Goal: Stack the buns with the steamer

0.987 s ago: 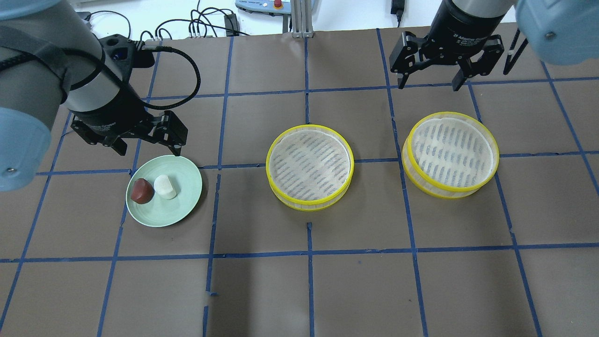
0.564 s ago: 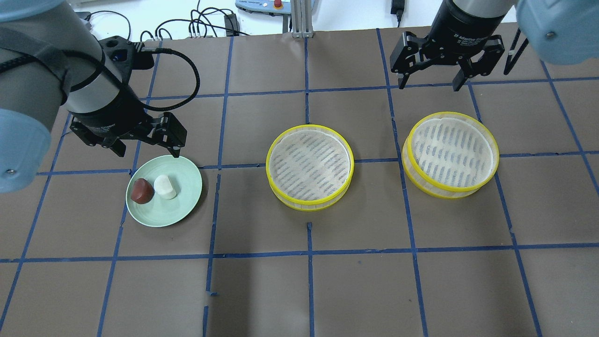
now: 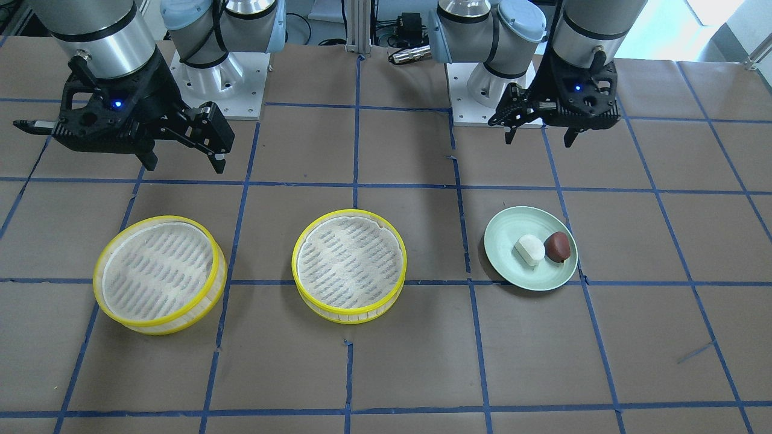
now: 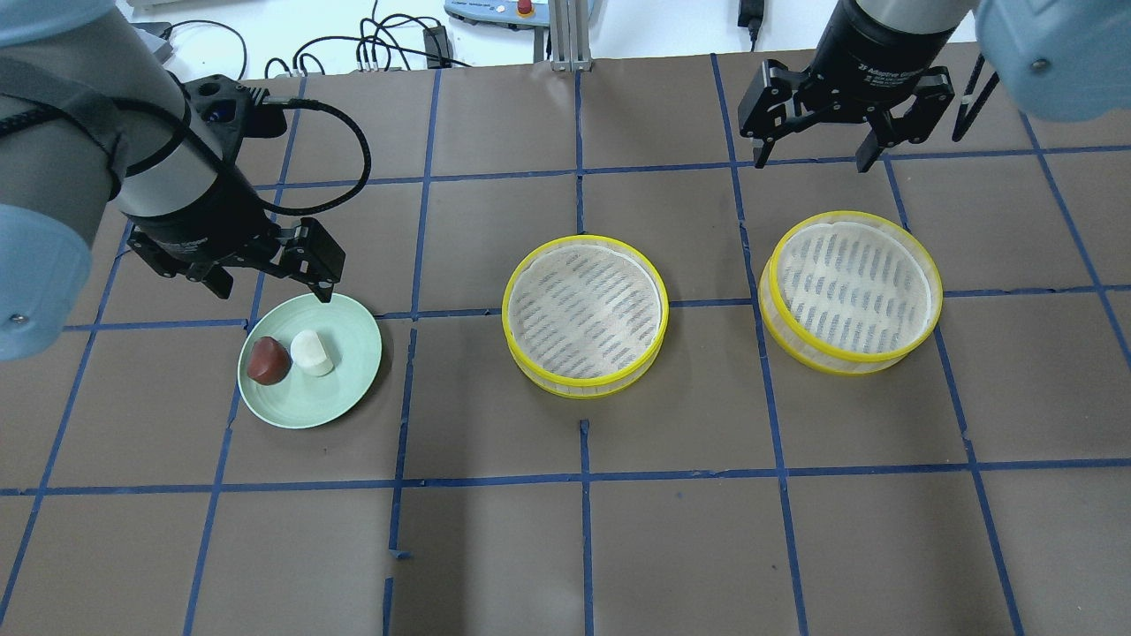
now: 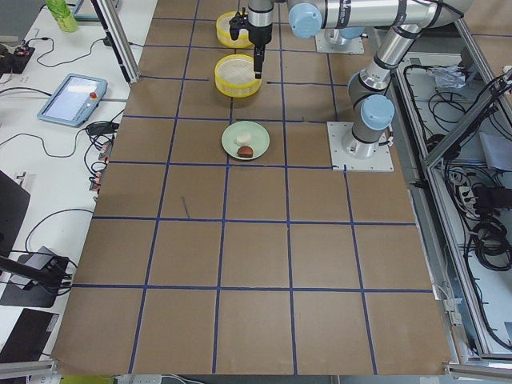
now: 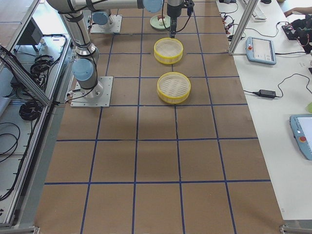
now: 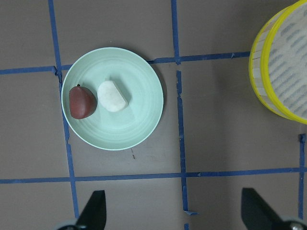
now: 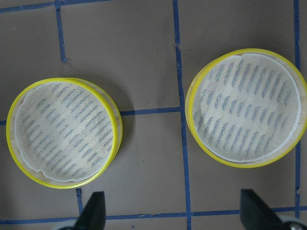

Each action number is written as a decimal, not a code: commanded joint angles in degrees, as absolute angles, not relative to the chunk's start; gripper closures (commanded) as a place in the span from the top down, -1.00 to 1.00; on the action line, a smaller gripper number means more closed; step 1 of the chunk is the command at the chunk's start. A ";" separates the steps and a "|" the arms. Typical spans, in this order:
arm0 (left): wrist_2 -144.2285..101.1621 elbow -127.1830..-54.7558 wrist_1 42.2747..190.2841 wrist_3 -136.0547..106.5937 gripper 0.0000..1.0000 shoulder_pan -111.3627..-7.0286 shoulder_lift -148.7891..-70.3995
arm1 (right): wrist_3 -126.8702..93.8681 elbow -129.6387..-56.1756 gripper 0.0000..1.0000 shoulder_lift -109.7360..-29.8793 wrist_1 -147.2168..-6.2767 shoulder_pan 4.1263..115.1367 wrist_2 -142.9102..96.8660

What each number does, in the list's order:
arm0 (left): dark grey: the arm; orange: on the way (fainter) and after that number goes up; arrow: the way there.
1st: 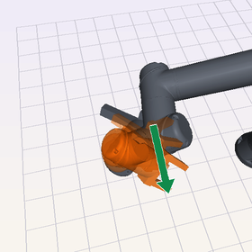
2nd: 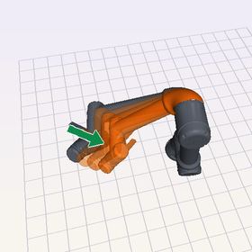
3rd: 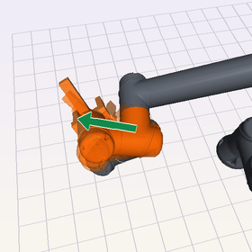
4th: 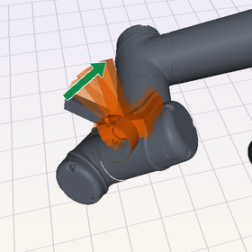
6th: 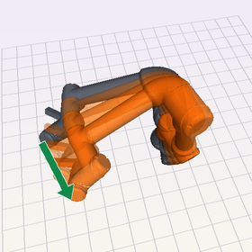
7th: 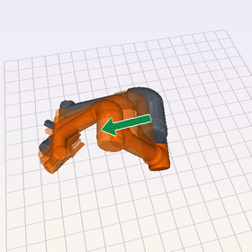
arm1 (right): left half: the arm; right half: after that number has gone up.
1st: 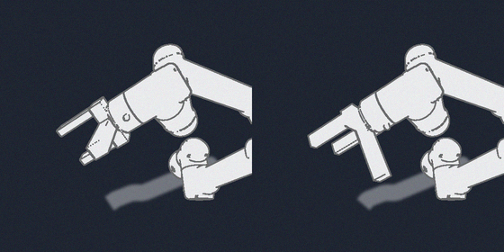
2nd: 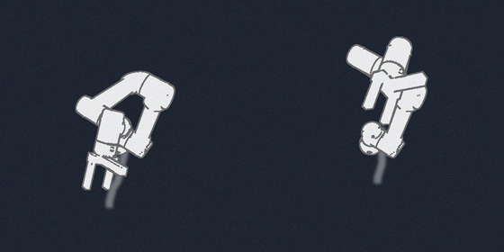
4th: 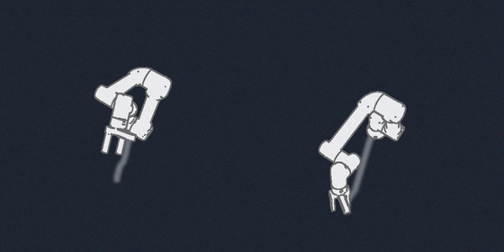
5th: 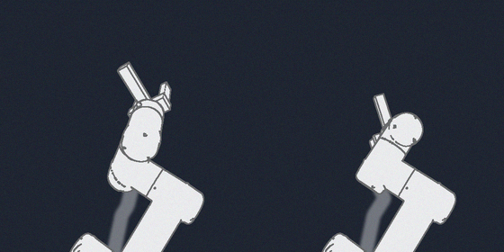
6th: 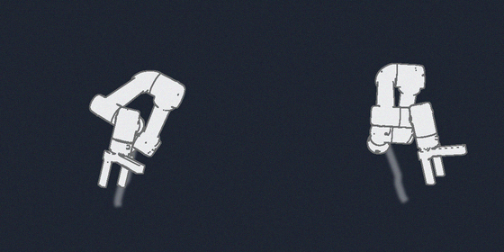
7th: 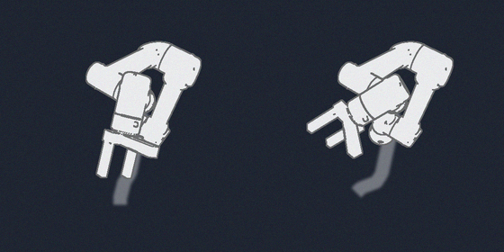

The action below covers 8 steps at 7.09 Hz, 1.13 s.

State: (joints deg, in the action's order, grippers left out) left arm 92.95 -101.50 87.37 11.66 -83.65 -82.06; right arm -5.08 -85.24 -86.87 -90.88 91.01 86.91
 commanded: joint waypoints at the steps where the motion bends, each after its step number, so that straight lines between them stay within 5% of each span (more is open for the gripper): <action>1: 92.90 -103.61 87.10 19.06 1.00 -76.92 -83.66 | -4.40 -85.25 1.00 -86.40 -90.62 89.83 87.10; 4: 92.73 -107.04 73.97 18.81 1.00 -76.90 -93.73 | 2.60 -85.51 0.98 -78.94 -91.23 81.16 87.71; 8: 90.53 -114.69 61.17 17.32 0.96 -76.99 -101.07 | 19.83 -98.93 0.88 -73.66 -111.21 72.97 91.41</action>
State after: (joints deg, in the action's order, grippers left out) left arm 91.04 -112.93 62.72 17.94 -76.92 -100.20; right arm 15.17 -94.20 -75.14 -103.90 75.41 90.74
